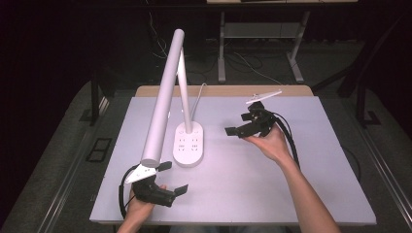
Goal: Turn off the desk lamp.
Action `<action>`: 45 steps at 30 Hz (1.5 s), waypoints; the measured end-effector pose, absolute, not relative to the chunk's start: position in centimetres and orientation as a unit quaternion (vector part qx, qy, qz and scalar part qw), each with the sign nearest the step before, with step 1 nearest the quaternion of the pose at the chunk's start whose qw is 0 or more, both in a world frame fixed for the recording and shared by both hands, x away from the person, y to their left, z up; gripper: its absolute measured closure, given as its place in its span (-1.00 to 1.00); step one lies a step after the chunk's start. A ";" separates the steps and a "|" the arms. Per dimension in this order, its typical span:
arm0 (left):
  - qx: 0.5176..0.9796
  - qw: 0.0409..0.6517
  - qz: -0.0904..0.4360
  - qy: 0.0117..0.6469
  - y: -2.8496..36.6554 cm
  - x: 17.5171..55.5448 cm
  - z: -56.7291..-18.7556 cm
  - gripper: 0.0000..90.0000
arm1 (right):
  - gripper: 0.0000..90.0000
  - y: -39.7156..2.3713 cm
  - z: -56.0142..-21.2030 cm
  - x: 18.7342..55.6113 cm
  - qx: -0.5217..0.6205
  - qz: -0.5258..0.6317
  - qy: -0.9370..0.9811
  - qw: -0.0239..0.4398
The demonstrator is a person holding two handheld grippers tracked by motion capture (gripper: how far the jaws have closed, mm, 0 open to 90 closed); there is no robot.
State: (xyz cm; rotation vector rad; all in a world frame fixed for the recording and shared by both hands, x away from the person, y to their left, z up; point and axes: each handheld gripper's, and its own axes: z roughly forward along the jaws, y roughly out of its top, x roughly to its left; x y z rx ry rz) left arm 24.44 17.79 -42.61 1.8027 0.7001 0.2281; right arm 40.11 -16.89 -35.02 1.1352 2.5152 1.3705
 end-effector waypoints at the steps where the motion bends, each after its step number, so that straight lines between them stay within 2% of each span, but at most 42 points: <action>1: 0.765 0.563 0.097 0.297 17.8 24.4 -42.6 -1.00 | -0.98 -16.9 -35.0 40.1 0.368 0.445 0.816 0.030; 19: 0.763 0.567 0.095 0.294 17.9 24.4 -42.5 -1.00 | -0.98 -14.6 -35.3 43.8 0.375 0.443 0.814 0.027; 31: 0.760 0.569 0.098 0.299 18.2 24.6 -42.5 -1.00 | -0.98 -11.3 -36.1 45.7 0.359 0.454 0.815 0.018; 33: 0.760 0.569 0.099 0.299 18.3 24.6 -42.5 -1.00 | -0.71 -11.0 -36.3 45.9 0.347 0.462 0.816 0.013; 39: 0.759 0.569 0.101 0.299 18.5 24.7 -42.5 -1.00 | -0.52 -10.1 -36.8 46.3 0.341 0.474 0.812 0.006; 45: 0.758 0.570 0.100 0.301 18.5 24.7 -42.5 -1.00 | -0.02 -9.2 -37.5 46.9 0.321 0.466 0.825 -0.005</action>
